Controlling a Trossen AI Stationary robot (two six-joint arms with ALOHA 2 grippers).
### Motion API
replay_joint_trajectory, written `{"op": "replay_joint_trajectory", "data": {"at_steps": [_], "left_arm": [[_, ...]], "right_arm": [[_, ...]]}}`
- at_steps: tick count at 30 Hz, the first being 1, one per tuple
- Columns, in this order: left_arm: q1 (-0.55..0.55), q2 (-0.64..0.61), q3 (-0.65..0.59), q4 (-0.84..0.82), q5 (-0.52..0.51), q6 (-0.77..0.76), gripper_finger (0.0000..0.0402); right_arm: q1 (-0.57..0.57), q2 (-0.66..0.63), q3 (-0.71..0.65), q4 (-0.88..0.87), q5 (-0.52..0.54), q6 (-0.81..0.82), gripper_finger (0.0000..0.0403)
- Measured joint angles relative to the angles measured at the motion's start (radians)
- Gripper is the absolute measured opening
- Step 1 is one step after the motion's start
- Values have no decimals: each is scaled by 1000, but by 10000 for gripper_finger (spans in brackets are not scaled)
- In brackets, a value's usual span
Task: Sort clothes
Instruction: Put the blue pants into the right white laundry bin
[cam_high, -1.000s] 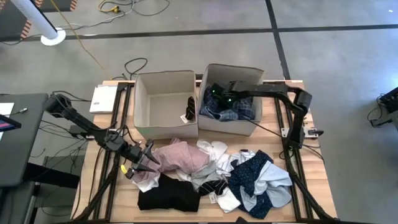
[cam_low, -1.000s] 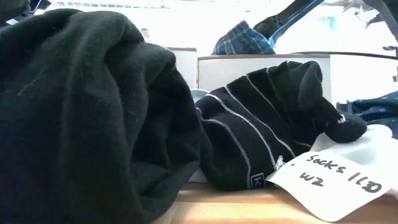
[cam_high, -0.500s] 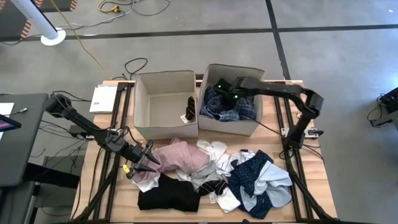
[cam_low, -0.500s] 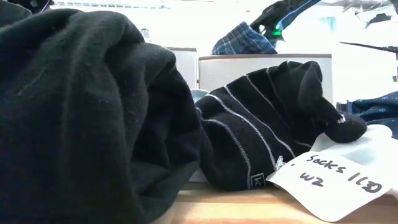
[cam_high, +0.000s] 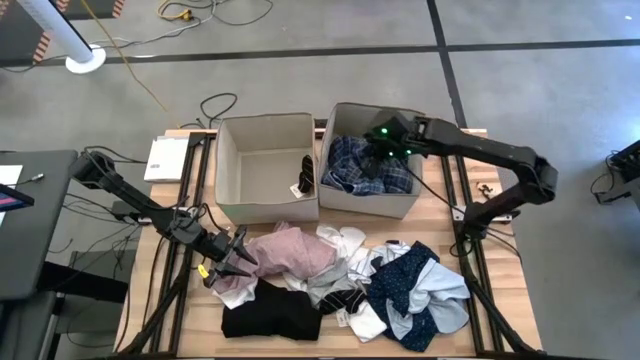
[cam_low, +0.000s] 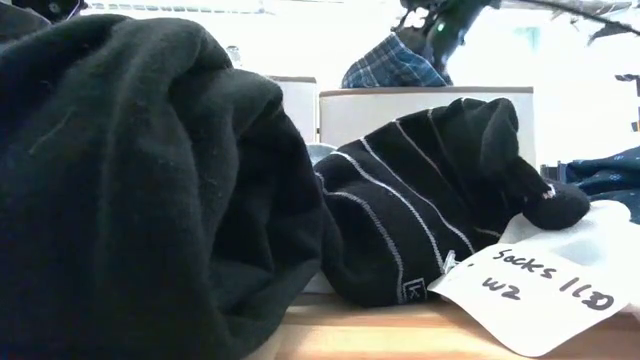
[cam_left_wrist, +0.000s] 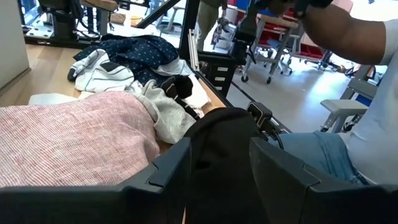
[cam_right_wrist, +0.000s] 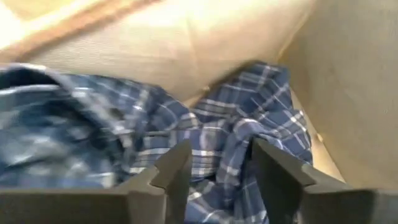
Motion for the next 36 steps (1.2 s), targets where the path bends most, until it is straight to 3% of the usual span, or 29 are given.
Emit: {"op": "replay_joint_trajectory", "data": {"at_steps": [7,16,21,28,32,36], "left_arm": [[0,0,0,-36,0,1,158],[0,0,0,-40,0,2,158],[0,0,0,-40,0,2,158],[0,0,0,-41,0,5,158],[0,0,0,-41,0,3,158],[0,0,0,-41,0,-2,158]], "right_arm": [[72,-44,0,1,-79,-34,211],[86,6,0,-4,-157,-62,184],[56,90,0,-15,-165,-62,152],[5,271,0,-5,-271,-95,114],[-37,353,5,17,-359,-99,104],[-81,403,4,57,-550,-94,100]]}}
